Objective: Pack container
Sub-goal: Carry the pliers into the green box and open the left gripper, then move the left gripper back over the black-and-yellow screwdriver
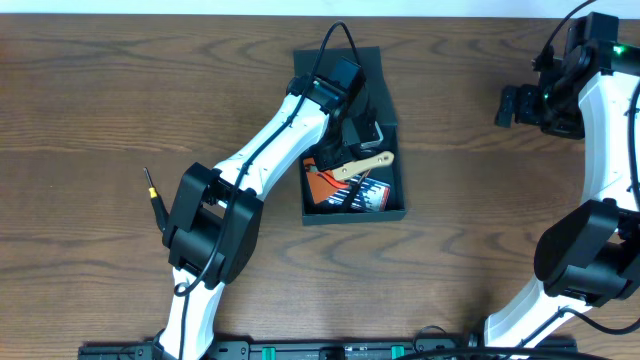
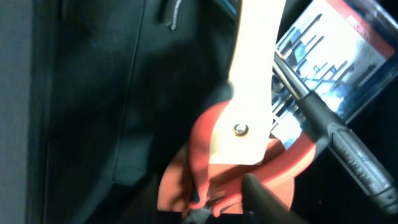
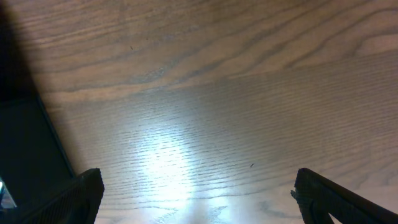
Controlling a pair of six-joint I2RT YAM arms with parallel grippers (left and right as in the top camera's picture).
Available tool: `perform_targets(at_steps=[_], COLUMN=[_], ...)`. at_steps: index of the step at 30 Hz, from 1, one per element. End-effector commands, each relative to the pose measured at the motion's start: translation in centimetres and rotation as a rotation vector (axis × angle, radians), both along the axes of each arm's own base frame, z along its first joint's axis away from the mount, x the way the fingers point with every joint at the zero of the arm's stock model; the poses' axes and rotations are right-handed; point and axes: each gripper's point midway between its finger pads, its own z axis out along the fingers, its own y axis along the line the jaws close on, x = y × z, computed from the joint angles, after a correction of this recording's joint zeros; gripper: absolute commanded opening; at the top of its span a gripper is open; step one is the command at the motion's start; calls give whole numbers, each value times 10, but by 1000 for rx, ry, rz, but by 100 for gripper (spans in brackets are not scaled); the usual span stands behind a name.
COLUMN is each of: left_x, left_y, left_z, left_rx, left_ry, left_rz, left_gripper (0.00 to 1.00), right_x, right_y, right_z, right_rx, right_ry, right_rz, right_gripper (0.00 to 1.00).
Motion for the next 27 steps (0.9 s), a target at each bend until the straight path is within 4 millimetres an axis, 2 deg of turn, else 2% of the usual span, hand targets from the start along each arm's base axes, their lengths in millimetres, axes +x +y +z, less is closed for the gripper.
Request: perform_targets(at_steps=[1, 6, 9, 11, 15, 18, 21, 24, 25, 27], left_x=[0, 5, 2, -4, -3, -9, -17, -23, -26, -31], left_y=[3, 18, 36, 46, 73, 105, 149, 198, 222, 257], left_z=[-4, 3, 21, 47, 108, 158, 202, 232, 241, 249], left_rx=[8, 67, 134, 147, 120, 60, -8, -63, -78, -84], left_ry=[11, -25, -50, -68, -186, -262, -330, -384, -403, -422], left_rz=[12, 74, 121, 132, 300, 425, 601, 815, 913, 1046], left_gripper=[52, 60, 63, 68, 96, 99, 99, 98, 98, 98], right_x=[-3, -4, -4, -4, -5, -5, -4, -4, -3, -3], right_y=[-3, -3, -3, -3, -3, -3, -3, -3, -3, -3], right_z=[-5, -5, -5, -5, -6, -5, -5, -5, -5, -5], right_rx=[12, 12, 12, 12, 13, 13, 12, 10, 9, 7], right_ry=[20, 22, 22, 23, 25, 25, 24, 21, 20, 17], right_rz=[-26, -23, -23, -23, -23, -23, -23, -14, -10, -2], right_gripper=[99, 99, 99, 99, 99, 99, 99, 99, 99, 99])
